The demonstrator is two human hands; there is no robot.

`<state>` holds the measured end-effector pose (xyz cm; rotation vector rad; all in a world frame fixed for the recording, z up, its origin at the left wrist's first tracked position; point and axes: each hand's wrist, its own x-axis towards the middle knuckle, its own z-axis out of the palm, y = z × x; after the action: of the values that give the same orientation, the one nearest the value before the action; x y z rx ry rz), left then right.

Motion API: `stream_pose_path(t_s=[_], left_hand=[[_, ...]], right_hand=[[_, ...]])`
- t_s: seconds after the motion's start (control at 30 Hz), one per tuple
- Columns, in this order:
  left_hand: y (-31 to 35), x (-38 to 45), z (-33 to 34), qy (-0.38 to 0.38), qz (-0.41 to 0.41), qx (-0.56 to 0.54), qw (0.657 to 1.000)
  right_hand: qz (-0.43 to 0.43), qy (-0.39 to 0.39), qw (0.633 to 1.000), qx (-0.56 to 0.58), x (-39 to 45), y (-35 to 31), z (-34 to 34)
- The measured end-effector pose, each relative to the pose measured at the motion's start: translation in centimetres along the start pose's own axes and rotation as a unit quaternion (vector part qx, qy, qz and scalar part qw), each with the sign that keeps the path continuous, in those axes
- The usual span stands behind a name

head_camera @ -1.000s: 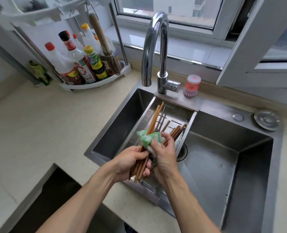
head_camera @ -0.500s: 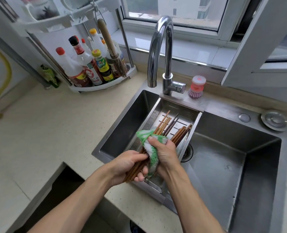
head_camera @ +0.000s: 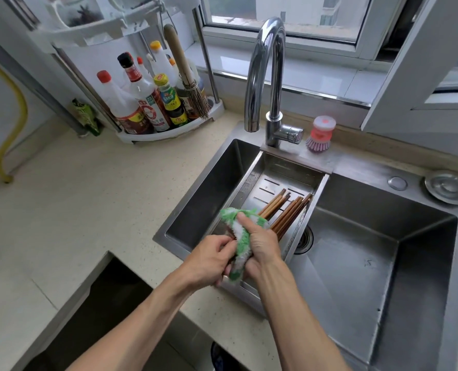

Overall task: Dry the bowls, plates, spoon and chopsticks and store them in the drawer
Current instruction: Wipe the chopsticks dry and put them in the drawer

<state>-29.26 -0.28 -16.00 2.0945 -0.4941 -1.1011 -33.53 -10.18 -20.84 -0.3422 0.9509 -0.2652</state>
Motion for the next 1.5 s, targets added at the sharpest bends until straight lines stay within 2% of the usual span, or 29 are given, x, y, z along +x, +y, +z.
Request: stream_pose_path(t_s=[0.07, 0.13, 0.27, 0.33, 0.43, 0.57, 0.63, 0.8, 0.87, 0.93, 1.0, 1.13, 1.27, 1.33, 1.5], left_hand=[[-0.6, -0.9, -0.8, -0.038, -0.018, -0.03, 0.999], [-1.2, -1.8, -1.1, -0.045, -0.031, -0.058, 0.997], [-1.0, -1.6, -0.8, -0.018, -0.037, -0.128, 0.991], [-0.6, -1.2, -0.9, -0.011, -0.046, -0.124, 0.991], [-0.9, -1.5, -1.2, -0.025, -0.072, -0.113, 0.991], [-1.1, -1.9, -1.0, -0.003, -0.102, -0.244, 0.964], [-0.9, -1.8, -1.0, 0.005, -0.102, -0.269, 0.958], [-0.4, -1.7, -2.0, 0.034, -0.085, -0.138, 0.986], [-0.5, -1.6, -2.1, 0.063, -0.06, -0.04, 0.995], [-0.7, -1.2, -1.9, 0.085, -0.015, 0.101, 0.991], [-0.8, -0.8, -1.2, 0.085, 0.013, 0.165, 0.983], [-1.4, 0.1, -0.2, 0.07, 0.01, 0.168, 0.983], [-2.1, -1.2, -1.0, -0.016, -0.026, 0.079, 0.996], [-2.0, -1.6, -1.0, -0.032, -0.034, 0.05, 0.998], [-0.9, 0.9, -0.3, 0.049, 0.007, 0.105, 0.993]], right_hand=[[-0.015, 0.016, 0.999, 0.027, 0.6, -1.6, -0.5], [-0.034, 0.017, 0.997, 0.061, 1.4, -3.6, -1.1], [-0.018, -0.048, 0.998, 0.029, 0.7, -2.6, -0.6], [0.006, -0.067, 0.998, 0.004, 0.2, -0.8, -0.4], [0.003, -0.078, 0.997, 0.023, 0.0, -0.6, -0.5], [-0.012, -0.151, 0.988, 0.034, -0.1, -1.6, -0.5], [-0.003, -0.175, 0.984, 0.033, -0.2, -1.6, -0.5], [-0.005, -0.164, 0.986, 0.033, -0.2, -1.3, -0.9], [-0.005, -0.152, 0.988, 0.024, 0.0, -1.0, -0.9], [-0.014, -0.129, 0.991, 0.023, 0.2, -0.8, -0.9], [-0.028, -0.091, 0.995, 0.036, 0.5, -0.5, -0.7], [-0.026, 0.005, 0.999, 0.032, 0.8, 1.6, 0.1], [-0.044, 0.097, 0.994, 0.019, 2.4, -1.5, -0.9], [-0.056, 0.11, 0.992, 0.015, 3.4, -3.9, -1.4], [-0.024, 0.065, 0.996, -0.058, 1.7, -0.5, 0.8]])
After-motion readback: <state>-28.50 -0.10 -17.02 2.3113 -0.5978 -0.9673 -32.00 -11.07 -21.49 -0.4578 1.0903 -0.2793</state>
